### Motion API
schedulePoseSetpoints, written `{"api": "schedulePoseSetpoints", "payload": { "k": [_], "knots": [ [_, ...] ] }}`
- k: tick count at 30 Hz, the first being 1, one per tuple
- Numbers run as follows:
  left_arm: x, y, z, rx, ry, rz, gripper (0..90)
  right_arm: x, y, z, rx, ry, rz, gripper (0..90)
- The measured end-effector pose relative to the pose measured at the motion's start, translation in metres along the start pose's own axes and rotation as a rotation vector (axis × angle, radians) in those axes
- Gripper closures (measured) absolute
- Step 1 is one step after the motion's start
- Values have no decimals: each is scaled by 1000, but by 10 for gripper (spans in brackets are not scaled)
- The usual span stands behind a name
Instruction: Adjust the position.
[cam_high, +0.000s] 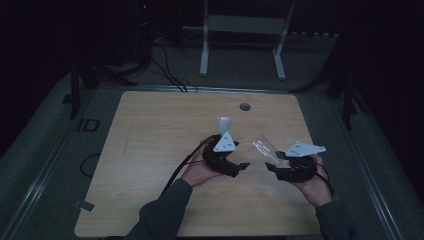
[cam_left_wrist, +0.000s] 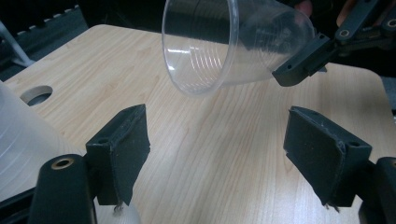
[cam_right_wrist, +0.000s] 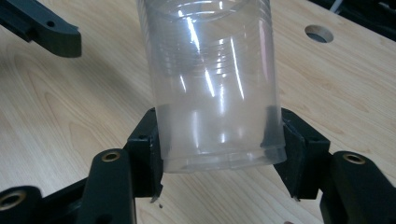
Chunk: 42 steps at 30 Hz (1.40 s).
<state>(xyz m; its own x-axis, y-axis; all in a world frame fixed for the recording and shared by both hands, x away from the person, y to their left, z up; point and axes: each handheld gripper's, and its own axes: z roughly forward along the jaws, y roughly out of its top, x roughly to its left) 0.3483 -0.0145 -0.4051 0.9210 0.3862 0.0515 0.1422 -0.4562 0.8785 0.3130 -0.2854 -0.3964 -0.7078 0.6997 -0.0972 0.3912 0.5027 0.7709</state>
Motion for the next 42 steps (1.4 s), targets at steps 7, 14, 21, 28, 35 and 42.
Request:
{"api": "schedulePoseSetpoints", "payload": {
  "k": [7, 14, 21, 28, 35, 42],
  "knots": [
    [-1, 0, 0, -12, -3, -15, 228, 3, -6, 1, -69, -19, 60, 417],
    [-1, 1, 2, -15, -9, -24, 231, 4, -11, 1, -133, -37, 108, 417],
    [-3, 2, 4, -20, -19, -31, 231, 7, -16, 4, -170, -41, 139, 416],
    [-2, 1, 4, -20, -23, -38, 231, 9, -22, 7, -195, -51, 164, 417],
    [-3, 2, 4, -23, -22, -51, 232, 11, -25, 8, -231, -69, 181, 417],
    [-2, 2, 4, -33, -24, -70, 236, 13, -27, 8, -274, -92, 201, 418]
  ]
}}
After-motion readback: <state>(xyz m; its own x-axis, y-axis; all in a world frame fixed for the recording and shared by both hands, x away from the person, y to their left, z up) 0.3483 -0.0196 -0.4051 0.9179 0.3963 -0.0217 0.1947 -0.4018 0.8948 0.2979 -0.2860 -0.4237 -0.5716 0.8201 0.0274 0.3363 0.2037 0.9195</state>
